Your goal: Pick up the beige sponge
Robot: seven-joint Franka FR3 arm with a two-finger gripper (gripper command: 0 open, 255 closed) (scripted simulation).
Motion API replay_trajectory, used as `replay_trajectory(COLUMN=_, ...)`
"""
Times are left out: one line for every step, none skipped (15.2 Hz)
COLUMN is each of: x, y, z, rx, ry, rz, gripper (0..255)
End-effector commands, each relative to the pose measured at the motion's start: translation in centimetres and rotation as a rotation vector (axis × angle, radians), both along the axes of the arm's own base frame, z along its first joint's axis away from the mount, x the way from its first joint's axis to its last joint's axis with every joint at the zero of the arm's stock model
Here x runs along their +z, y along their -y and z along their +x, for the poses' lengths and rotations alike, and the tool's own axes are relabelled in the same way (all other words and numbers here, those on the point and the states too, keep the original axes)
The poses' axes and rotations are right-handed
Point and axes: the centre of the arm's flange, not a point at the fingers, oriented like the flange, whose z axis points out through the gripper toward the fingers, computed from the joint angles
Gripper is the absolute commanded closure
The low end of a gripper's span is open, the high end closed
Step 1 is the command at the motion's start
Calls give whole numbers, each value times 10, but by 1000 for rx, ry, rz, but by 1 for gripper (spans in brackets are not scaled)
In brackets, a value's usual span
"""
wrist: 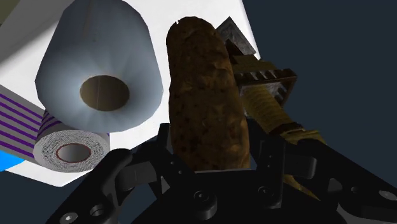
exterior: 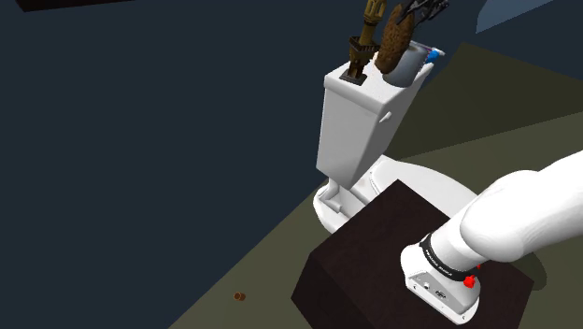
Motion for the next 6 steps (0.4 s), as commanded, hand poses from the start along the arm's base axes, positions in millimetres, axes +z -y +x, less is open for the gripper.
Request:
replay_trajectory(x=12, y=-1, z=0, rx=0, ry=1, rz=0, gripper=255)
replay_trajectory(x=17, y=-1, z=0, rx=0, ry=1, rz=0, gripper=255)
replay_trajectory(x=22, y=-1, z=0, rx=0, ry=1, rz=0, gripper=255)
replay_trajectory(x=27, y=-1, z=0, rx=0, ry=1, rz=0, gripper=255)
replay_trajectory(x=28, y=-1, z=0, rx=0, ry=1, rz=0, gripper=255)
replay_trajectory(x=28, y=-1, z=0, rx=0, ry=1, rz=0, gripper=255)
